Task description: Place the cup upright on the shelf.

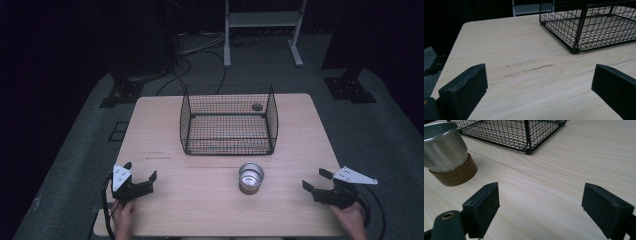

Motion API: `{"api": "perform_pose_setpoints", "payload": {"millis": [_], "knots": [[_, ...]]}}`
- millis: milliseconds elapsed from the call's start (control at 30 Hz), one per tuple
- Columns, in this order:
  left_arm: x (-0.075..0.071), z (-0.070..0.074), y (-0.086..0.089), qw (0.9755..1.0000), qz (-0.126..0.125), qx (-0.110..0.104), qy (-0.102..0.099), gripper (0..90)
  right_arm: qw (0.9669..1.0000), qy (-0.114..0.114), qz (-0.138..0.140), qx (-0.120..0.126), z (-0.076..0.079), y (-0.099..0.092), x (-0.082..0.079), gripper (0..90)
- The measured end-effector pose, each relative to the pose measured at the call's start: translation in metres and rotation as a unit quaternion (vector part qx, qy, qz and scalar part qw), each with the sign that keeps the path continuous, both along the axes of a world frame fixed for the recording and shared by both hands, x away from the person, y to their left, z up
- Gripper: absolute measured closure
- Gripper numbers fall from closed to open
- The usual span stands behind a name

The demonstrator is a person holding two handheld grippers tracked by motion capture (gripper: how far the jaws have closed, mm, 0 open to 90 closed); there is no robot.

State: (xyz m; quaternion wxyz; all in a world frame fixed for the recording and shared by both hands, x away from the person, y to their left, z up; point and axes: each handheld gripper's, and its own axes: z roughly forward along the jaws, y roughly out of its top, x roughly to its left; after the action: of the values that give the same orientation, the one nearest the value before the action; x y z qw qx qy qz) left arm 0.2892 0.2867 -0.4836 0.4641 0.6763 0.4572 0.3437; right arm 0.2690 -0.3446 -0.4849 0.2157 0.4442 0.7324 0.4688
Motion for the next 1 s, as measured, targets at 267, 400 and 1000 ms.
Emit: {"api": "perform_pose_setpoints", "payload": {"millis": [267, 400, 1000], "knots": [[0.000, 0.000, 0.000, 1.0000, -0.001, -0.001, 0.003, 0.0, 0.9999, -0.003, 0.011, -0.008, 0.003, 0.009, 0.000, 13.8], [0.000, 0.000, 0.000, 1.0000, -0.002, 0.000, 0.003, 0.0, 0.9997, -0.006, 0.019, -0.014, 0.005, 0.015, -0.001, 13.8], [-0.001, 0.000, -0.002, 1.0000, -0.006, 0.004, 0.003, 0.0, 0.9965, -0.018, 0.071, -0.040, 0.014, 0.043, -0.005, 13.7]]}}
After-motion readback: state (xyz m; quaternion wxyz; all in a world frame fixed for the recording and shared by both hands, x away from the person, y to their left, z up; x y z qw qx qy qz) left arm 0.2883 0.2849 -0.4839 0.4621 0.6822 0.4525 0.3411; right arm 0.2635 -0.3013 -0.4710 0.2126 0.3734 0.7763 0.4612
